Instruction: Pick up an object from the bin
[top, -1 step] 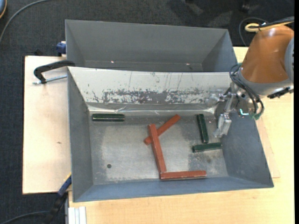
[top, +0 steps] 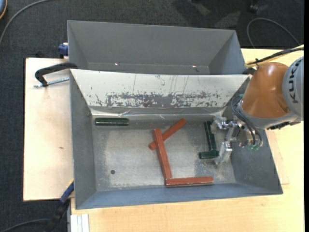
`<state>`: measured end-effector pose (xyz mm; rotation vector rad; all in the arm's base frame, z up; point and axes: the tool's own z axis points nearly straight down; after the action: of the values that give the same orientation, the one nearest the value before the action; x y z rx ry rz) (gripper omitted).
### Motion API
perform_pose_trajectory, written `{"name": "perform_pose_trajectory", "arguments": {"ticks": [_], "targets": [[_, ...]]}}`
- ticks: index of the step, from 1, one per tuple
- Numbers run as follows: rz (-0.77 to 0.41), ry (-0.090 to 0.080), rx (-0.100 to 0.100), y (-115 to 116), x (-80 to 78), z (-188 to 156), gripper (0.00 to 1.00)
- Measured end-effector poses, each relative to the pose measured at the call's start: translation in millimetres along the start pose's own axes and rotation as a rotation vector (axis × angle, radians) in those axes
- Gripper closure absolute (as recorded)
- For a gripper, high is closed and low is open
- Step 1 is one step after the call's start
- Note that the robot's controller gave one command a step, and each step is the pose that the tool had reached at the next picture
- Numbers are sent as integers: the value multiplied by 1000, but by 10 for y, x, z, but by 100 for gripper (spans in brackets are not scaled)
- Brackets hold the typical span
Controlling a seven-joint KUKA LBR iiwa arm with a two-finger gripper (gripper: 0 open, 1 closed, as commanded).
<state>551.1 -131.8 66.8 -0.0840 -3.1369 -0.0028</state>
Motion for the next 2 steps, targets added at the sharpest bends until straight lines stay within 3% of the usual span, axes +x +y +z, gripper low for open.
{"name": "perform_pose_trajectory", "arguments": {"ticks": [1, 2], "targets": [[265, -4, -1, 91, 411, -42, 0], [265, -14, 0, 89, 381, -72, 100]]}}
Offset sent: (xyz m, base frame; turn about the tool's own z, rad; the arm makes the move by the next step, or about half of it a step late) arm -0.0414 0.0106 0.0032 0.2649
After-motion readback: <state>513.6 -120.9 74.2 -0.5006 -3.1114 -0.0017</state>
